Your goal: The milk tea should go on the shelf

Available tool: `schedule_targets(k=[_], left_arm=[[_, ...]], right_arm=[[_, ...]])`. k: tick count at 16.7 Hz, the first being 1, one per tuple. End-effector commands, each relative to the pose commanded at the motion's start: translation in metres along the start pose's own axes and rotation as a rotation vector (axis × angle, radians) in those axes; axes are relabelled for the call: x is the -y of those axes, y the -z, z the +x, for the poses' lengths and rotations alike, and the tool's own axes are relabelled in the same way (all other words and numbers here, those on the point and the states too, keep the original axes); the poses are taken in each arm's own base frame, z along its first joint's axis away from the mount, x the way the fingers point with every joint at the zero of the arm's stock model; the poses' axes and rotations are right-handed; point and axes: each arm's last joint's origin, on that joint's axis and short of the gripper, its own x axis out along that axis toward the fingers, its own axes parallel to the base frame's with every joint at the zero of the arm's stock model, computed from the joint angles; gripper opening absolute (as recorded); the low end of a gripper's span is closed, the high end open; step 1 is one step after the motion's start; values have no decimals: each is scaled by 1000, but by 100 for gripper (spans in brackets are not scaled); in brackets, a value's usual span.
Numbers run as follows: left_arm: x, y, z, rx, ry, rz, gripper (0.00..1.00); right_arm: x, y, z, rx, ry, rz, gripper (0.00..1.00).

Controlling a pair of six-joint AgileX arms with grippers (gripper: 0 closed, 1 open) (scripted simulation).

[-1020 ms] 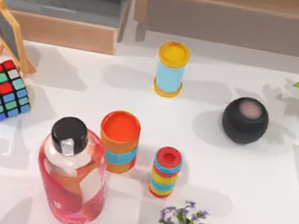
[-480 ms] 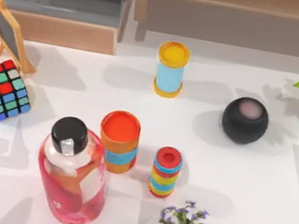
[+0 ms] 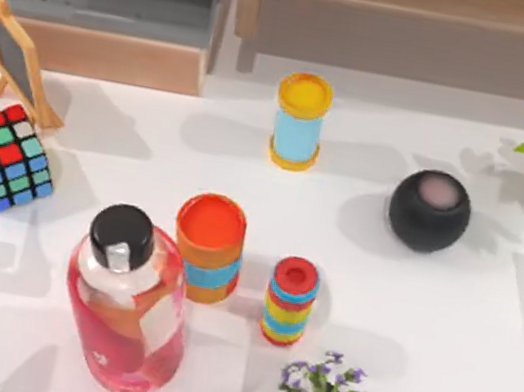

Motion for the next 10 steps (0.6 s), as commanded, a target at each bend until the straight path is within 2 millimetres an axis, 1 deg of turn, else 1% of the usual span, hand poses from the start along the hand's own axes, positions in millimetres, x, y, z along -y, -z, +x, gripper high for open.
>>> schedule_targets(k=[1,2,10], left_arm=[[0,0,0,0,0,0,100],[0,0,0,0,0,0,100],[0,0,0,0,0,0,100]], right_arm=[[0,0,0,0,0,0,2],[0,0,0,0,0,0,0],[0,0,0,-1,1,3,0]])
